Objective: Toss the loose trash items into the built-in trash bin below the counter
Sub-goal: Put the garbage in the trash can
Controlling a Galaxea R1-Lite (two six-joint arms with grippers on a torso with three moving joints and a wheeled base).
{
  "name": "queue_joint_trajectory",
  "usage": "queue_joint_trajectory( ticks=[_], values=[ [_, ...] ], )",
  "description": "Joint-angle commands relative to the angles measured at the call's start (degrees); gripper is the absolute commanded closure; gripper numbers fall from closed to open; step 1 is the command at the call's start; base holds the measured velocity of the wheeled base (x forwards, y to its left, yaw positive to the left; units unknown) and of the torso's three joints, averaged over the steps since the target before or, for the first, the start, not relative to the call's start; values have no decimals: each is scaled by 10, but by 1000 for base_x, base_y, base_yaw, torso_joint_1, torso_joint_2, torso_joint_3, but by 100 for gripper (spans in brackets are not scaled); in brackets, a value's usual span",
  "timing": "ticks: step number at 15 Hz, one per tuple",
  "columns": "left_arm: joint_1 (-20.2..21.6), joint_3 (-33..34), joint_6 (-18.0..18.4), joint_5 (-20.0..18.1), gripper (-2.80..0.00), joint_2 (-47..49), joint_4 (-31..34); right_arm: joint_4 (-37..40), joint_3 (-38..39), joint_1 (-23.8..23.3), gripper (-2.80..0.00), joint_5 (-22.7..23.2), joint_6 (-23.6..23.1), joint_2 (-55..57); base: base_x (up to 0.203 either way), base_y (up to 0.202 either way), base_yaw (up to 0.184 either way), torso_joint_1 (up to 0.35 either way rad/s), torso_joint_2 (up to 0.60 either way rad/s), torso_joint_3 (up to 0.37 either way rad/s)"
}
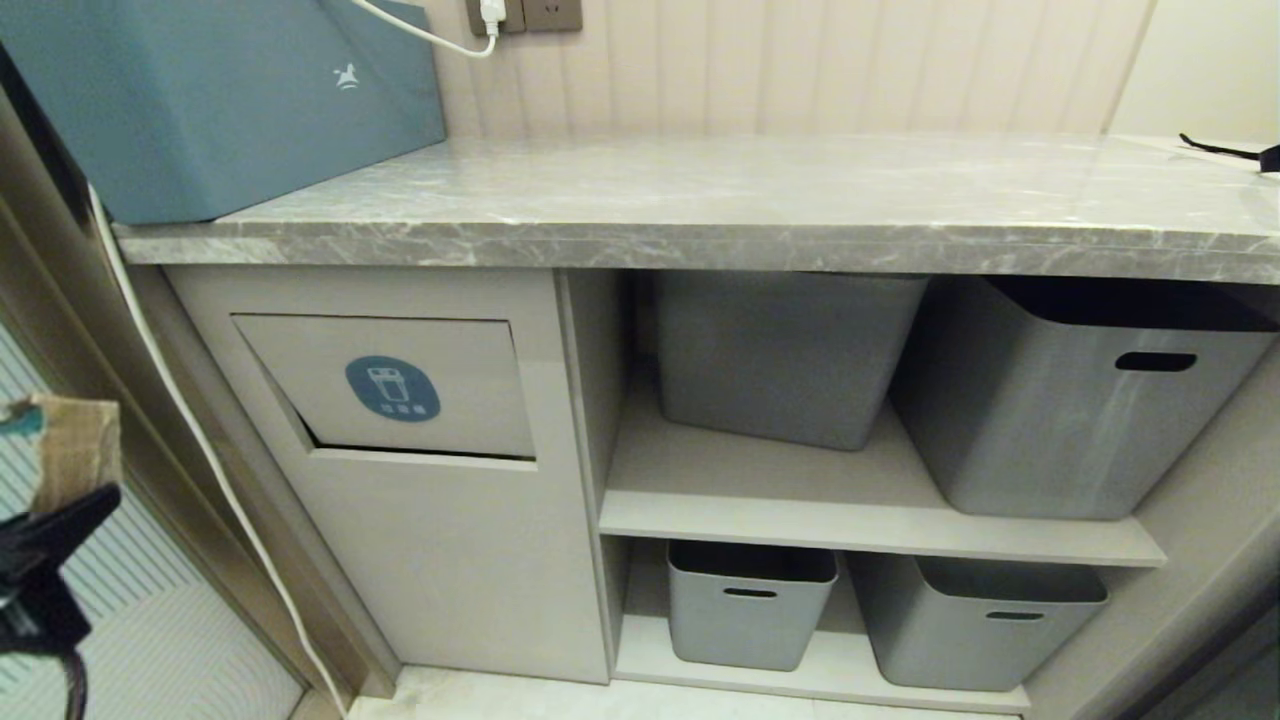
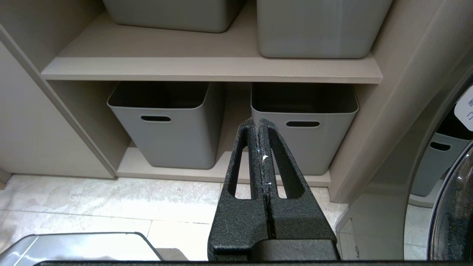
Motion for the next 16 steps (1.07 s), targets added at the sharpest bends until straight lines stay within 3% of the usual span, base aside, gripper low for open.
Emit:
queue_joint_trajectory(
  ticks=[1,7,9,12,16],
  values=[
    [0,-35,-6,-1,0,176,-72,1,0,0,0,0,0,1,0,0,0,0,0,0],
    [1,26,-35,-6,0,445,-442,1,0,0,0,0,0,1,0,0,0,0,0,0],
    [1,36,-46,-16,0,512,-528,1,0,0,0,0,0,1,0,0,0,0,0,0],
    [1,28,-76,-34,0,589,-579,1,0,0,0,0,0,1,0,0,0,0,0,0],
    [-21,-85,-108,-39,0,663,-597,1,0,0,0,0,1,1,0,0,0,0,0,0]
  ],
)
